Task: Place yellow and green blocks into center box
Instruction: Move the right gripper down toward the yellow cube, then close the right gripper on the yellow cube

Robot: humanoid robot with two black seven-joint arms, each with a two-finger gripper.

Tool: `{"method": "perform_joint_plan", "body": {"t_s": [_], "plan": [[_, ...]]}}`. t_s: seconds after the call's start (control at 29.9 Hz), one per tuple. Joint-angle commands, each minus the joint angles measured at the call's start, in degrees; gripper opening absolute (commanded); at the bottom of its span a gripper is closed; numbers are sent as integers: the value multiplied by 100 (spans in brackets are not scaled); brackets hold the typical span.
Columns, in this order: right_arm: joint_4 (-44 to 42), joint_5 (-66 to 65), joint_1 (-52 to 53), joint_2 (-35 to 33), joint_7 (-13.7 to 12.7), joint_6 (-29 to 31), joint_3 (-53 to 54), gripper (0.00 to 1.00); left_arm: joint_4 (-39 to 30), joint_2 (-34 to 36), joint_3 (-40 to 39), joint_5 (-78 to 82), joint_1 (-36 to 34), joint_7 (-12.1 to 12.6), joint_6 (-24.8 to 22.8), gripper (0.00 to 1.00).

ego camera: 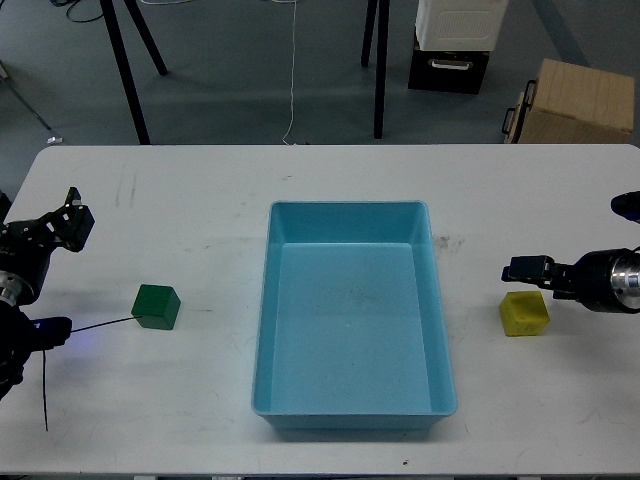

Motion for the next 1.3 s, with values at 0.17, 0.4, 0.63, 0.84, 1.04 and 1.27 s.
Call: {"method": "perform_joint_plan", "body": {"t_s": [0.17,0.4,0.63,0.84,1.04,1.27], "plan": [[3,-1,-22,102,-62,39,-292,99,14,-9,0,1,1,-2,-15,100],[3,8,-31,182,-62,39,-381,98,23,-9,0,1,1,-2,-15,100],[2,17,40,190,-53,30,-363,98,128,-18,0,1,1,7,-15,100],[3,34,48,190,-53,-5,-345,98,137,-18,0,1,1,7,-15,100],[-6,17,31,190,-53,-5,-345,98,137,-18,0,-8,1,7,-15,100],[-94,17,-13,199,-53,-5,-345,98,146,-27,8,1,1,7,-15,100]]}}
